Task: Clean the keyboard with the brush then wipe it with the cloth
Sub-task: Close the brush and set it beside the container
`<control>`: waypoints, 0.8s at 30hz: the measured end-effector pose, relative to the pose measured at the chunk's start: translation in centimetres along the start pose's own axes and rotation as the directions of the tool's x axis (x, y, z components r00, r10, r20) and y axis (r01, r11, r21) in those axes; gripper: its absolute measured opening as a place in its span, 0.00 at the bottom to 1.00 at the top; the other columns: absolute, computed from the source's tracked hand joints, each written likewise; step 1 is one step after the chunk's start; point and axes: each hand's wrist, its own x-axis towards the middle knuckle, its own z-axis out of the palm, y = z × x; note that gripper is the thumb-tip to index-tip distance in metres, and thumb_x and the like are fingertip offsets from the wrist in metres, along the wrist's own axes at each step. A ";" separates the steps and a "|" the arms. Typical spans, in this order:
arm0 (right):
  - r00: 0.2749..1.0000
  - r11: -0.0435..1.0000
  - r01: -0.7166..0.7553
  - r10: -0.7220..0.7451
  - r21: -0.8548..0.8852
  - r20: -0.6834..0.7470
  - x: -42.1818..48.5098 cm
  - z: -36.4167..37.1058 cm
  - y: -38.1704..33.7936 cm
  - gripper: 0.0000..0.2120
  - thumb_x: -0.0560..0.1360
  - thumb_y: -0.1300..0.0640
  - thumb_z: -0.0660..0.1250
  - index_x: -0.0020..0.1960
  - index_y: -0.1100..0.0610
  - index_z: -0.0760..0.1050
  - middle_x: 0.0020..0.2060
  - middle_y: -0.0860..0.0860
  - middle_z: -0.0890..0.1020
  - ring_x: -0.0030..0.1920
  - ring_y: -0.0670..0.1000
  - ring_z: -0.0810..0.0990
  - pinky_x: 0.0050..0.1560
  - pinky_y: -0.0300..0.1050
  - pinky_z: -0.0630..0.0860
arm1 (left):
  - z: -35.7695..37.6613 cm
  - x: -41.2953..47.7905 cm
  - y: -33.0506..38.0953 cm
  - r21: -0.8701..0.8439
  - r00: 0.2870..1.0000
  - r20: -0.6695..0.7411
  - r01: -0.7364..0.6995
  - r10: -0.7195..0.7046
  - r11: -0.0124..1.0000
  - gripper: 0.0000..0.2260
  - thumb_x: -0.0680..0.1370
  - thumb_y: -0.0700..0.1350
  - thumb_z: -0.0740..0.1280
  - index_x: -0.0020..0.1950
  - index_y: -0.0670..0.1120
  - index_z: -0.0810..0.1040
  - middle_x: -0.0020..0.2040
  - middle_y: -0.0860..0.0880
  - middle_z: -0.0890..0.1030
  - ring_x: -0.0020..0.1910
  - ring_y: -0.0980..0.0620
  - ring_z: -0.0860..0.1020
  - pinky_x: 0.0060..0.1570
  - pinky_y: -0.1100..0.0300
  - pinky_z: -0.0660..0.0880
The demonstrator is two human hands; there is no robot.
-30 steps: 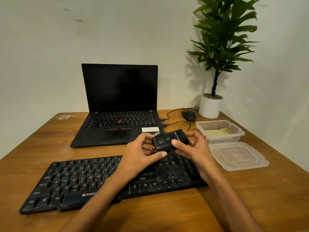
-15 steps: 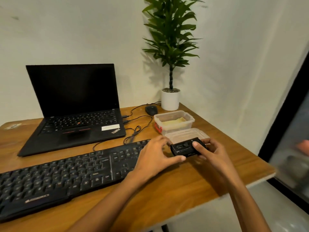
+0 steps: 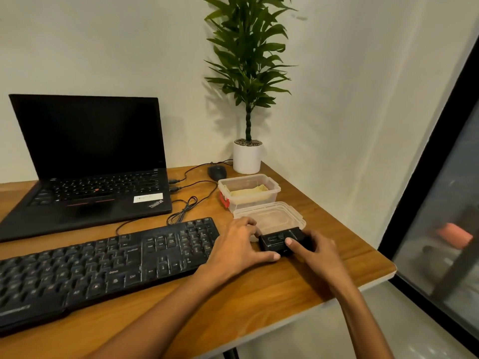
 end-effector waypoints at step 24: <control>0.944 0.965 0.261 -0.254 0.002 -0.209 5.7 1.1 -3.9 0.18 0.72 0.48 0.68 0.58 0.54 0.75 0.54 0.51 0.78 0.57 0.51 0.74 0.54 0.50 0.75 | -3.3 5.2 -2.3 -0.039 0.976 -0.194 -0.112 0.103 0.993 0.20 0.74 0.58 0.65 0.61 0.48 0.76 0.62 0.51 0.76 0.63 0.53 0.70 0.61 0.55 0.68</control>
